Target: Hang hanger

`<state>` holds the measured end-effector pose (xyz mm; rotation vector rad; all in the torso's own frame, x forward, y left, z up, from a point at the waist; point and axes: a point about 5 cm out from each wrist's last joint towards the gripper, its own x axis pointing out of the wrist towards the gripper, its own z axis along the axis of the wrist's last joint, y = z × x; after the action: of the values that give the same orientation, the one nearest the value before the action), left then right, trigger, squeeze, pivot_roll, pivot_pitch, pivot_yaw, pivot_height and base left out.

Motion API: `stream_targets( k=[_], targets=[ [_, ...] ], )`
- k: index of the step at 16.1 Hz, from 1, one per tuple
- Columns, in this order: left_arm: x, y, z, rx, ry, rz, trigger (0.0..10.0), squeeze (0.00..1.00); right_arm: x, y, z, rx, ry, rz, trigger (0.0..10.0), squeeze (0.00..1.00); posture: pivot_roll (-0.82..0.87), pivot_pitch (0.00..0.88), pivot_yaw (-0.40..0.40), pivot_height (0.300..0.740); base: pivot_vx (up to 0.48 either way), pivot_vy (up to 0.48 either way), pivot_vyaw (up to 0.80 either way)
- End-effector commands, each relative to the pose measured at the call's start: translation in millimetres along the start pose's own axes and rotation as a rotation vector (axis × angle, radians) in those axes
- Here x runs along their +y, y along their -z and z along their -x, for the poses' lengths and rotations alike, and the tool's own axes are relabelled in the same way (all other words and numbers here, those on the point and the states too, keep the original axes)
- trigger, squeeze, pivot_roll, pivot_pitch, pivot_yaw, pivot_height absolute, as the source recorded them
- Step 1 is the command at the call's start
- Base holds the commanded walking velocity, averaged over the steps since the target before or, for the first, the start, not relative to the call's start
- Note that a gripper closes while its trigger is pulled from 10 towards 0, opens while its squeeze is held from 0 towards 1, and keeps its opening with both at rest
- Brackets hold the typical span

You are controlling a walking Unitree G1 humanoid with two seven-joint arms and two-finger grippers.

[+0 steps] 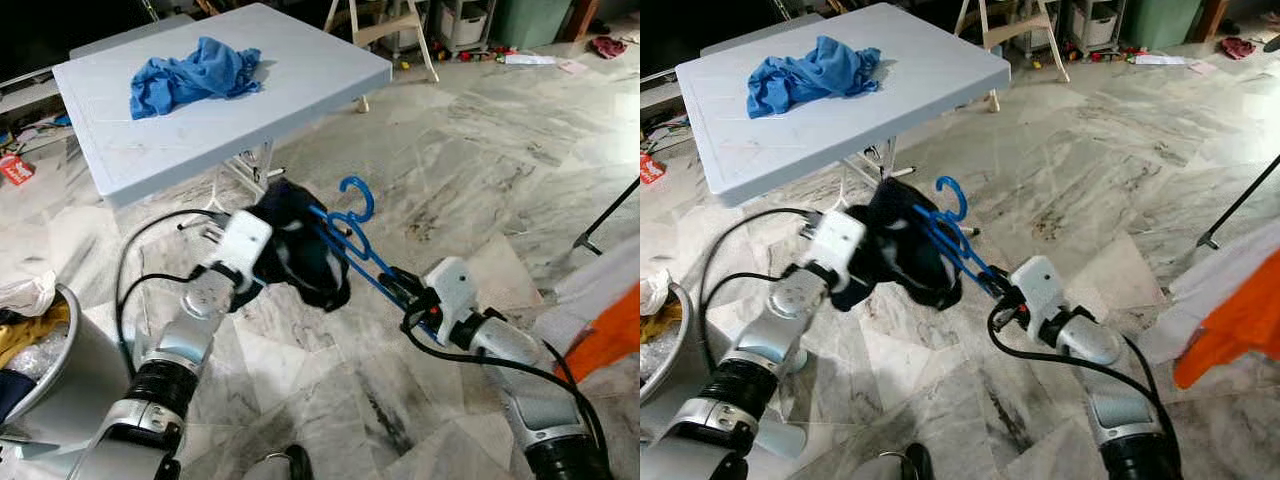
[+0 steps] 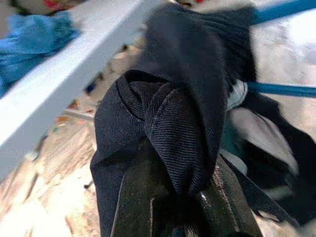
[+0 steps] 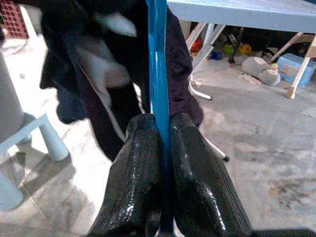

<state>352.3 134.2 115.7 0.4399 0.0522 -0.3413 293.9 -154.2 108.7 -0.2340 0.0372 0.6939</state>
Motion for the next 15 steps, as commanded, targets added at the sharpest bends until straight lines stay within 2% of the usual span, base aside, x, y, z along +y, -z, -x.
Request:
stream_targets(
  k=[1,2,3,5,9,15],
  targets=[
    [-1.4,5.4,1.1,0.029,0.030,-0.019,10.0,0.00,6.9,-14.9,-3.2,-0.081,-0.052,0.006,10.0,0.00,-0.12,0.108,0.158,0.740,0.000,0.000,0.00],
    [-2.6,3.7,0.2,0.022,0.040,-0.030,10.0,0.00,12.6,-15.0,-2.5,-0.082,-0.101,-0.003,10.0,0.00,-0.12,0.109,0.158,0.740,0.000,0.000,0.00],
    [-2.6,3.7,0.2,0.022,0.040,-0.030,10.0,0.00,12.6,-15.0,-2.5,-0.082,-0.101,-0.003,10.0,0.00,-0.12,0.109,0.158,0.740,0.000,0.000,0.00],
    [3.0,-2.0,-2.7,0.004,0.030,-0.044,10.0,0.00,23.8,-11.0,5.5,-0.064,-0.214,-0.030,10.0,0.00,-0.13,0.108,0.157,0.740,0.000,0.000,0.00],
    [23.8,-9.4,-2.2,-0.016,-0.012,-0.080,10.0,0.00,27.2,2.6,19.4,0.018,-0.303,-0.010,10.0,0.00,-0.12,0.105,0.155,0.740,0.000,0.000,0.00],
    [42.0,-12.1,0.3,-0.015,-0.019,-0.121,10.0,0.00,45.3,-1.1,19.4,0.006,-0.428,-0.072,10.0,0.00,-0.11,0.105,0.155,0.740,0.000,0.000,0.00]
  ],
)
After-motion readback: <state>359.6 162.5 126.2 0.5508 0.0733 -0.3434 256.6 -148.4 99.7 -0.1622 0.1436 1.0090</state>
